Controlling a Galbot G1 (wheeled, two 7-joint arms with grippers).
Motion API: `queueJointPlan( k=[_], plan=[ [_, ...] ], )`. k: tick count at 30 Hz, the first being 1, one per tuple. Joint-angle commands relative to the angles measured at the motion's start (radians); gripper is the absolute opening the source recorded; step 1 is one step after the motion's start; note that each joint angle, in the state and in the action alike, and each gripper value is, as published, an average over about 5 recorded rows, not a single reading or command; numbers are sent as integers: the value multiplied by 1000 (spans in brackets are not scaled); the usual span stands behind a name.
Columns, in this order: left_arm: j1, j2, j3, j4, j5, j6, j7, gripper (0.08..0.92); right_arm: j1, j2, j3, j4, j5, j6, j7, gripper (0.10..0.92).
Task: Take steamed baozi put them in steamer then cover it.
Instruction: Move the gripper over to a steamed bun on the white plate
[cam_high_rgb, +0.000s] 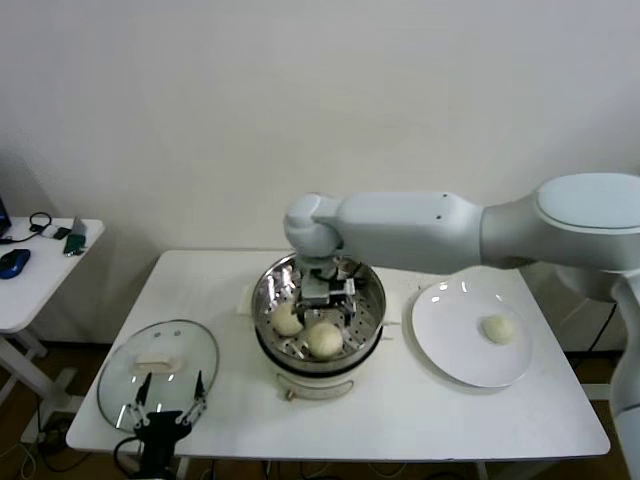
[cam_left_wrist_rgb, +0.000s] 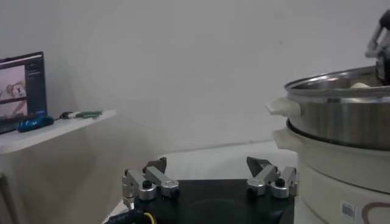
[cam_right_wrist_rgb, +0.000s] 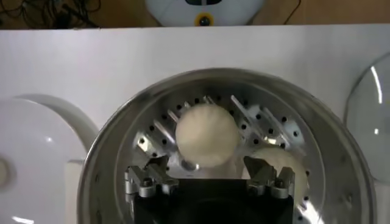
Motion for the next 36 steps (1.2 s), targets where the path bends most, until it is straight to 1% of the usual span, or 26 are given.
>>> queueJointPlan(
  k=[1, 6, 8, 10, 13, 17, 22, 25, 31, 36],
  plan=[
    [1, 1, 15, -11, 7, 5, 4, 823, 113, -238, 12, 15, 49, -92, 46, 823],
    [-3, 5, 19, -15, 7, 2, 4, 823, 186, -404, -109, -7, 280, -286, 159, 823],
    [-2, 7, 19, -15, 5, -1, 4, 823, 199, -466, -151, -7, 348, -365, 204, 823],
    [2, 9, 18, -13, 2, -5, 4, 823, 200, -533, -176, -6, 389, -446, 238, 823],
    [9, 10, 18, -12, 0, -11, 4, 823, 183, -625, -190, -15, 396, -519, 257, 823],
    [12, 11, 14, -15, -4, -12, 5, 823, 106, -720, -153, -49, 316, -540, 246, 823],
    [12, 13, 7, -20, -13, -9, 4, 823, -86, -787, -22, -123, 163, -518, 209, 823],
    [13, 13, 5, -22, -21, -7, 3, 823, -222, -795, 85, -183, 83, -484, 182, 823],
    [17, 9, -3, -28, -19, -5, 3, 823, -435, -765, 304, -309, -22, -456, 159, 823],
    [24, 5, -9, -25, -18, -3, 1, 823, -526, -726, 401, -384, -66, -434, 144, 823]
  ],
)
